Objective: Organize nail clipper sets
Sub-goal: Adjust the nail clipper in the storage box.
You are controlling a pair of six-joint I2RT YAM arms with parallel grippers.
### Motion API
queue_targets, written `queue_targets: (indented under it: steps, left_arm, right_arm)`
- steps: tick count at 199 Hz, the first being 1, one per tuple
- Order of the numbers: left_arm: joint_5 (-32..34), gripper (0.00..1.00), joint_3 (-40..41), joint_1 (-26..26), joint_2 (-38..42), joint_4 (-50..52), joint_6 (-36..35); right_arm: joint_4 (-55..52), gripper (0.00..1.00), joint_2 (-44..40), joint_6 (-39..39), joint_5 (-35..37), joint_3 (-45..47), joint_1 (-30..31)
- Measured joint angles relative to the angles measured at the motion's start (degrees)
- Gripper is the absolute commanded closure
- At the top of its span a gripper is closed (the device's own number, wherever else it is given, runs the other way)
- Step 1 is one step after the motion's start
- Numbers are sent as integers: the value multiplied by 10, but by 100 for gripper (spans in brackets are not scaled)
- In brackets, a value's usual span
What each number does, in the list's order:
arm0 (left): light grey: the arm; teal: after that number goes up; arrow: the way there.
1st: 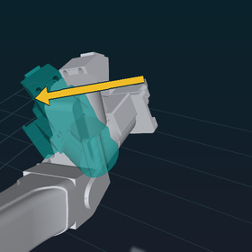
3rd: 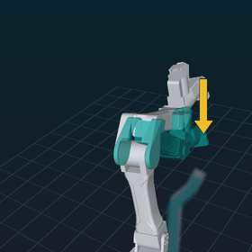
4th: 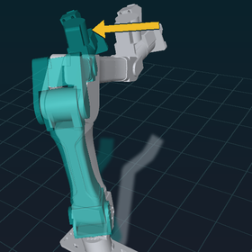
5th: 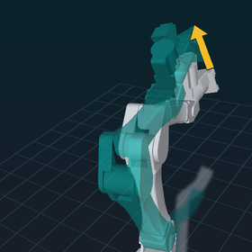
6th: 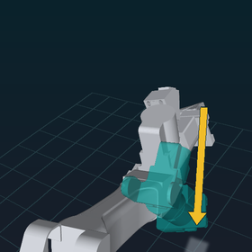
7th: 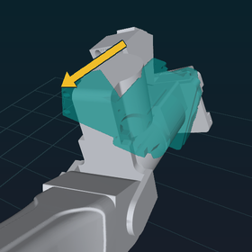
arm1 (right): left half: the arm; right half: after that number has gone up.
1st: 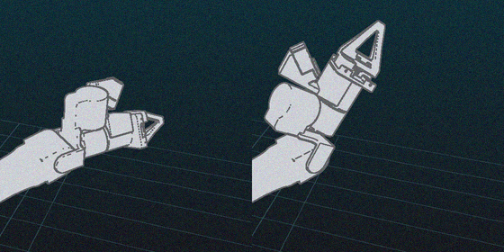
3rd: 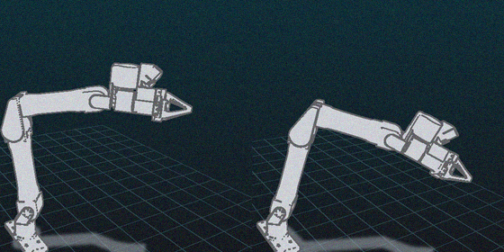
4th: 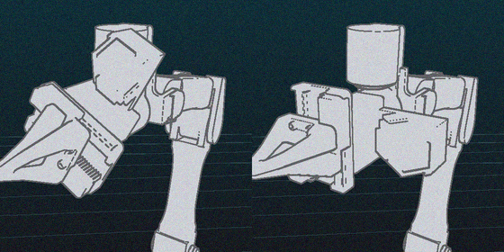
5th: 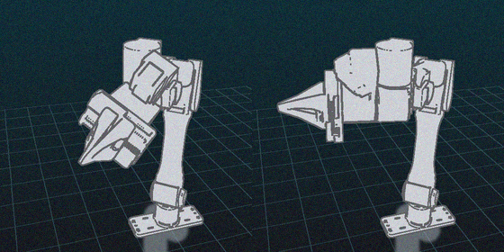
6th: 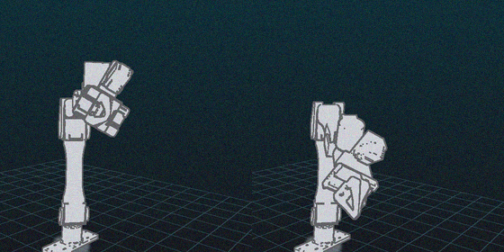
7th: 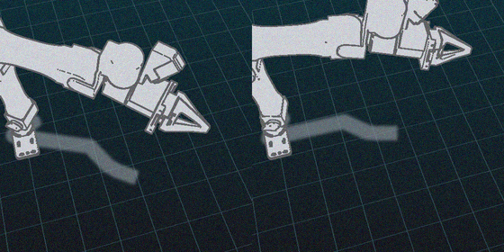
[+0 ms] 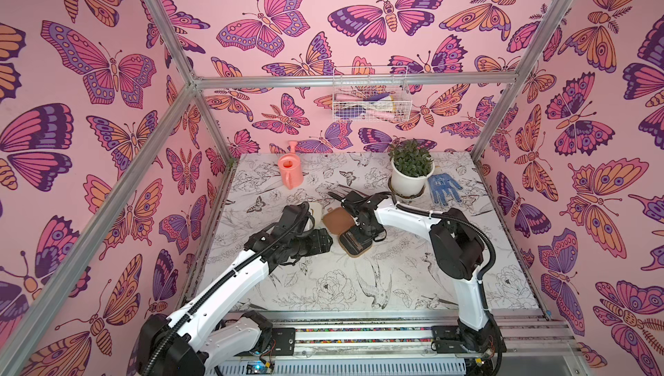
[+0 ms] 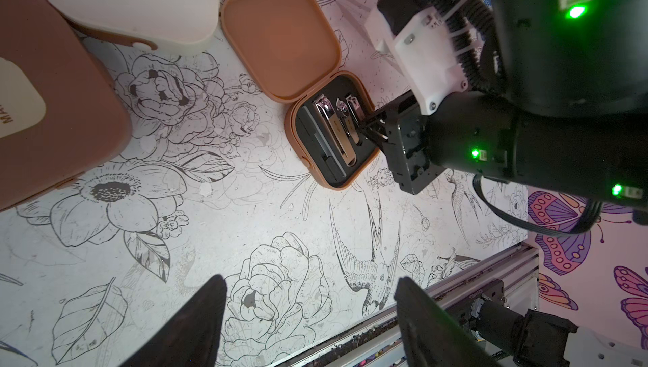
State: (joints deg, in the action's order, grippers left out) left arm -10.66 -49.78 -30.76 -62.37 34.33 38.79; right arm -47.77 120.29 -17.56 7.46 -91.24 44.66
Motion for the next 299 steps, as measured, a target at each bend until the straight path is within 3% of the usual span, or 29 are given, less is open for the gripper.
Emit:
queue_targets:
  steps: [166,299]
  left_arm:
    - [0,22,0,0,0,0,-2]
    - [2,22,0,0,-4,0,-2]
  right_arm:
    - [2,85,4,-7,3,1,2]
    - [15,93,11,-44,81,4,23]
